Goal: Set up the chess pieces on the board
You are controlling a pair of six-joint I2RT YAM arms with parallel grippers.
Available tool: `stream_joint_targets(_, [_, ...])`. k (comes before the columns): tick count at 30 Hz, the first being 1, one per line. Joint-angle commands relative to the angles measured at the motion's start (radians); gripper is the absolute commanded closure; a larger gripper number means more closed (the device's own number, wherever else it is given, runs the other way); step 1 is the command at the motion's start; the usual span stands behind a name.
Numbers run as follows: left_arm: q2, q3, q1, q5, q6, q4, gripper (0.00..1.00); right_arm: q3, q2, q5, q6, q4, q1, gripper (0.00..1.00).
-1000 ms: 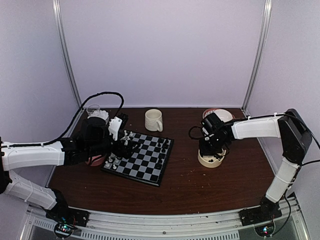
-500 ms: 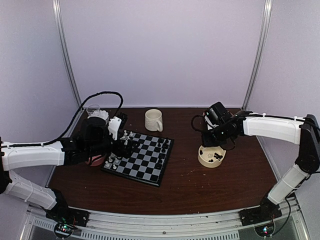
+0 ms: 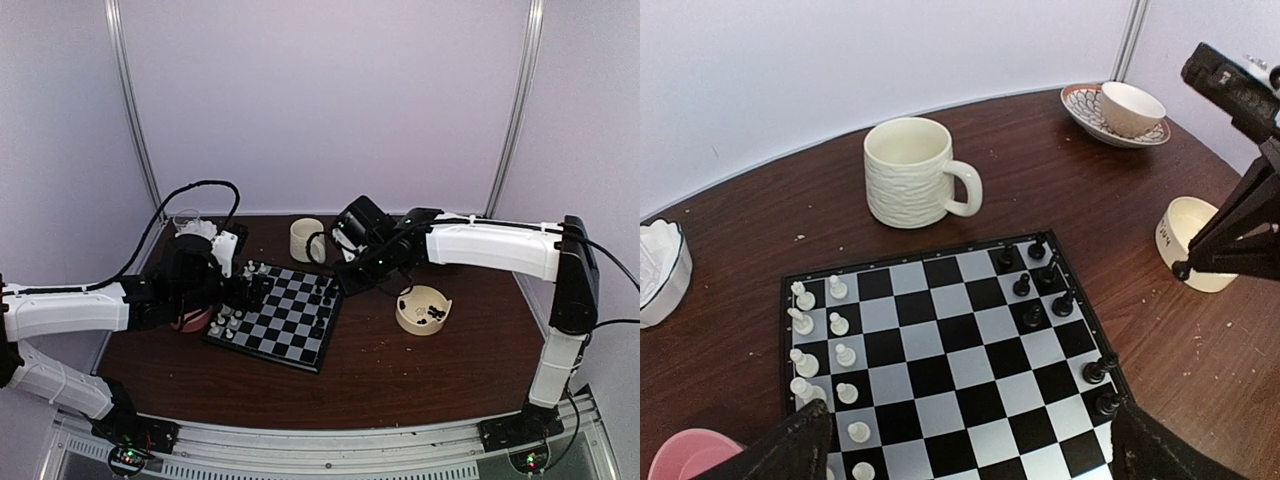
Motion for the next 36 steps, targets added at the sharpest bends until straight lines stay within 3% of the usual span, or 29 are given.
stream_joint_targets(1, [-0.019, 0.005, 0.009, -0.064, -0.027, 0.011, 0.02, 0.133, 0.109, -0.024, -0.032, -0.07, 0.016, 0.99])
stream_joint_targets(22, [-0.059, -0.017, 0.009, -0.144, -0.059, -0.005, 0.03, 0.586, 0.49, -0.002, -0.081, -0.264, 0.076, 0.99])
stream_joint_targets(36, [-0.133, -0.061, 0.009, -0.287, -0.109, -0.006, 0.03, 0.671, 0.58, 0.082, -0.092, -0.318, 0.077, 0.98])
